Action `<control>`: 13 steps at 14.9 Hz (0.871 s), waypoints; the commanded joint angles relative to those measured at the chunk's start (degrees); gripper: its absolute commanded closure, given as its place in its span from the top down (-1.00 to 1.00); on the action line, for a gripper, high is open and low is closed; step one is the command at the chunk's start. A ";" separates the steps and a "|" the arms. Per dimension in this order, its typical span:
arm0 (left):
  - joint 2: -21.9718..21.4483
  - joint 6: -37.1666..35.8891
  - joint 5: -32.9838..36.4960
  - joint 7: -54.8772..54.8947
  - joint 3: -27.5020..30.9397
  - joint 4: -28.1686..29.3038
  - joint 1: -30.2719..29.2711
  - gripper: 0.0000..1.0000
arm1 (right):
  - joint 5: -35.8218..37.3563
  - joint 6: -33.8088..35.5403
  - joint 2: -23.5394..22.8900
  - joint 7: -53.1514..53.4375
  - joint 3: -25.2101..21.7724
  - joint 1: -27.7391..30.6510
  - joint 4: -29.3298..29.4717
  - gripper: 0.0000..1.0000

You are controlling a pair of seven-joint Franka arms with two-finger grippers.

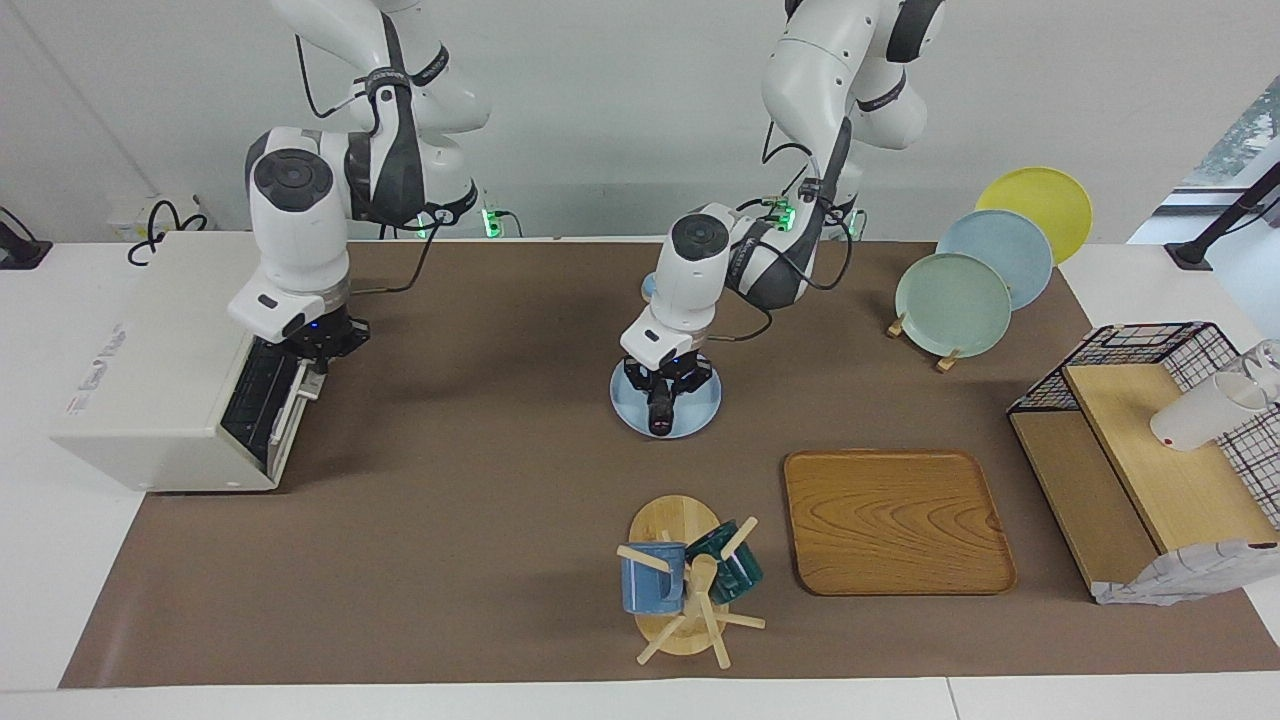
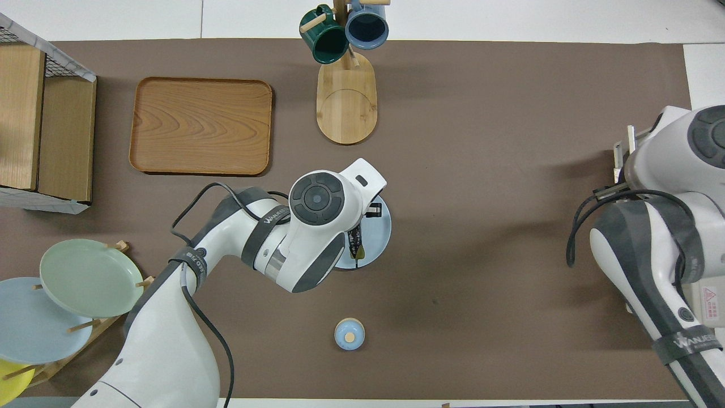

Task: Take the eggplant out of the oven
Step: 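Lift the eggplant with the left gripper and move it over the wooden tray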

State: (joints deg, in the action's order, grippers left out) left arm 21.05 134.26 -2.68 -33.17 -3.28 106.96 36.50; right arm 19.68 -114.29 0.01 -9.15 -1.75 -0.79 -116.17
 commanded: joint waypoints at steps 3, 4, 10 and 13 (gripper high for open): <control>-2.51 -13.38 -1.19 4.86 0.11 -9.72 -9.50 -1.00 | -1.99 3.79 -0.45 -3.67 -0.45 3.25 1.81 -1.00; -1.28 -15.24 -2.32 6.35 0.11 -12.71 -12.04 -1.00 | -3.32 5.99 -0.27 -5.07 -0.45 3.95 3.39 -1.00; 3.90 -20.17 -2.33 21.46 0.29 -19.67 -25.15 -1.00 | -9.65 17.77 -0.18 -6.40 -0.45 5.01 15.08 -1.00; 11.63 -20.79 -2.24 24.11 0.38 -28.10 -27.35 -1.00 | -13.33 23.83 -0.18 -5.97 0.43 3.96 19.57 -1.00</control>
State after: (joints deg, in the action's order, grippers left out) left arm 25.85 115.96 -4.13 -11.09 -2.51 87.32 9.97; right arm 9.56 -94.67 0.49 -14.06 -2.11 3.28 -100.08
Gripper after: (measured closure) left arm 0.656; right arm 0.991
